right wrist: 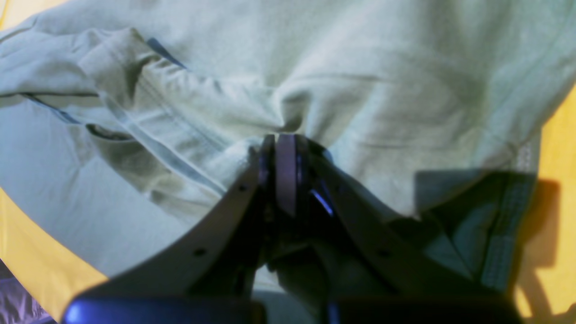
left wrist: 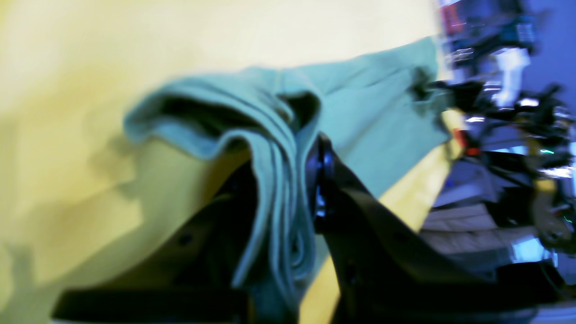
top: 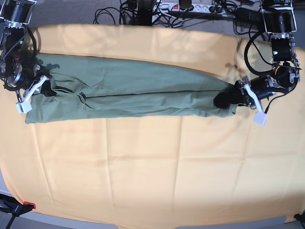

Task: Fold the T-shirt properly
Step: 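Fold the strip end with the left gripper toward the right gripper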

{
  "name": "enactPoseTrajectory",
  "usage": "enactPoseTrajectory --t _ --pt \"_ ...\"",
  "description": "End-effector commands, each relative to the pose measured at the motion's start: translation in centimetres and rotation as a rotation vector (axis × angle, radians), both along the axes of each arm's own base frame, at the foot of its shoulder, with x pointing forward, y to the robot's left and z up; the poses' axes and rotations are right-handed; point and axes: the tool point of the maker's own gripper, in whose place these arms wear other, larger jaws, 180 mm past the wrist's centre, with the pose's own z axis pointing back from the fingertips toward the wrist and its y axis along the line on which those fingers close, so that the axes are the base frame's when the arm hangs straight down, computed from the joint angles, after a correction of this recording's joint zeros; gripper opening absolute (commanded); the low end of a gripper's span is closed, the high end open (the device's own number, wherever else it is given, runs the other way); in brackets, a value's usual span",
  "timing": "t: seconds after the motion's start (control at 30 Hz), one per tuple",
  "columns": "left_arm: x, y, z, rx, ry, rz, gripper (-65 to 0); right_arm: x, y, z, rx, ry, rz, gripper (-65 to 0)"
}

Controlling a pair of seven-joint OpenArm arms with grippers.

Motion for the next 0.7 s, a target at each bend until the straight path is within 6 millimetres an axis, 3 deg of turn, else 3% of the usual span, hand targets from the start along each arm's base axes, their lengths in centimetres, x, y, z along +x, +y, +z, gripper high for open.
enactPoseTrajectory --t 0.0,0.3,0.67 --pt "0.5 0.1 1.7 -0.009 -0.061 -0.019 -65.0 0.3 -0.6 0.7 -0.024 -0.012 0.009 -65.0" --pt "0.5 -2.1 2.3 -0.040 -0.095 -0.058 -65.0 0.3 -0.7 0.7 -0.027 -0.011 0.009 -65.0" --pt "-0.1 -11.6 2.9 -0.204 -0.144 -0.224 -65.0 0.2 -0.7 0.6 -0.028 -0.010 0.009 -65.0"
